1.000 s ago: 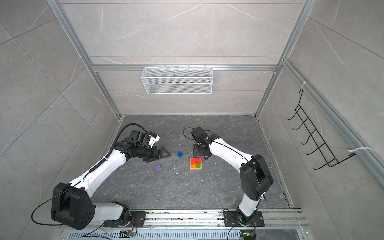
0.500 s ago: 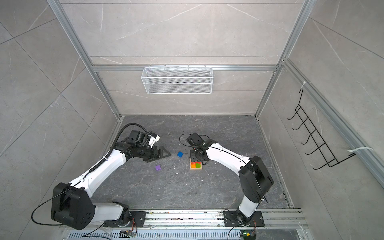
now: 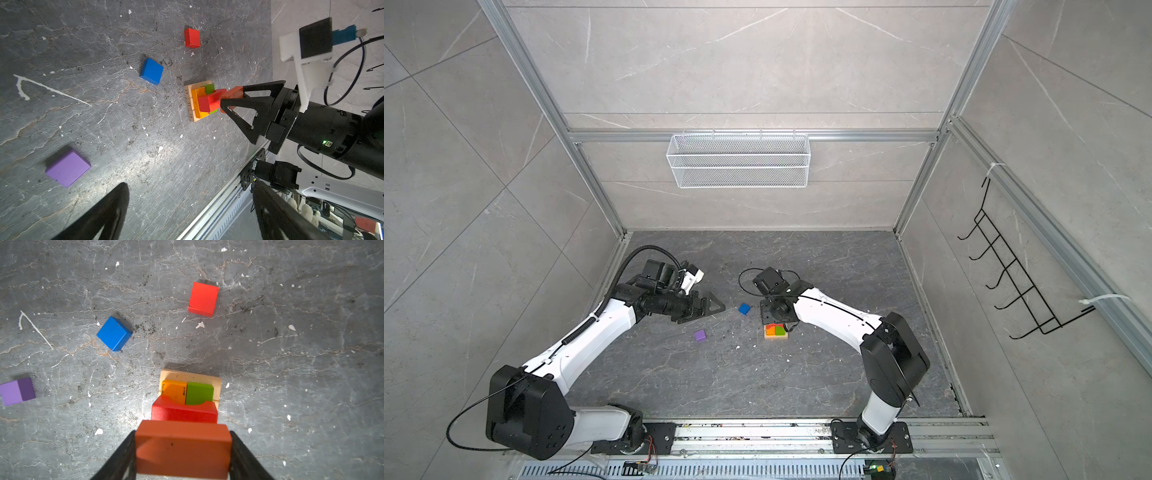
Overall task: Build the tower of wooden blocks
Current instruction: 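Lower the orange bar onto the red arch and open the right gripper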
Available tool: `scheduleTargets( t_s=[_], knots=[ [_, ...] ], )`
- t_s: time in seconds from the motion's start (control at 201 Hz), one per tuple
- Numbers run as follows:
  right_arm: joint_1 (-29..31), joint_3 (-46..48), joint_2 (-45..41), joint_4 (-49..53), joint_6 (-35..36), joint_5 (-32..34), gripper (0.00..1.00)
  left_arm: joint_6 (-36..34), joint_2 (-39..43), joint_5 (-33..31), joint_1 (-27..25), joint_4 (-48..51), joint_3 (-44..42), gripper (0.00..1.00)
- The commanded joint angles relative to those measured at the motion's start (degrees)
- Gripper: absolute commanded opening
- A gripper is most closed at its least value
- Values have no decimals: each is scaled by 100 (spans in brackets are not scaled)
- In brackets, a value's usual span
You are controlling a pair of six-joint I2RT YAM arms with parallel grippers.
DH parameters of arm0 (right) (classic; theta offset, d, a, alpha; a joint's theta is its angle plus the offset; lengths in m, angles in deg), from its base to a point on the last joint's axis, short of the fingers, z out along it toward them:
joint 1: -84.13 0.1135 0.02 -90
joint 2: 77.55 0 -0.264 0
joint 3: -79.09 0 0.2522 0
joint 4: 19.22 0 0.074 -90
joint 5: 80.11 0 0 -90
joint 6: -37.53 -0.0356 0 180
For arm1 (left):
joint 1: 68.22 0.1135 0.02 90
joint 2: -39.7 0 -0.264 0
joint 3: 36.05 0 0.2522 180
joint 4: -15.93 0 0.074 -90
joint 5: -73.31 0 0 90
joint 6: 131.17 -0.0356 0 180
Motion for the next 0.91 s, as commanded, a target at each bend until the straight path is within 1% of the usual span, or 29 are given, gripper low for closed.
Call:
scheduleTargets(
  t_s=[0.0, 0.901],
  knots=[
    [58, 33, 156, -22, -119, 116, 35, 3, 103, 167, -20, -59, 37, 95],
    [82, 0, 389, -23, -129, 98, 36, 3, 133, 131, -20, -59, 2, 95]
  ],
)
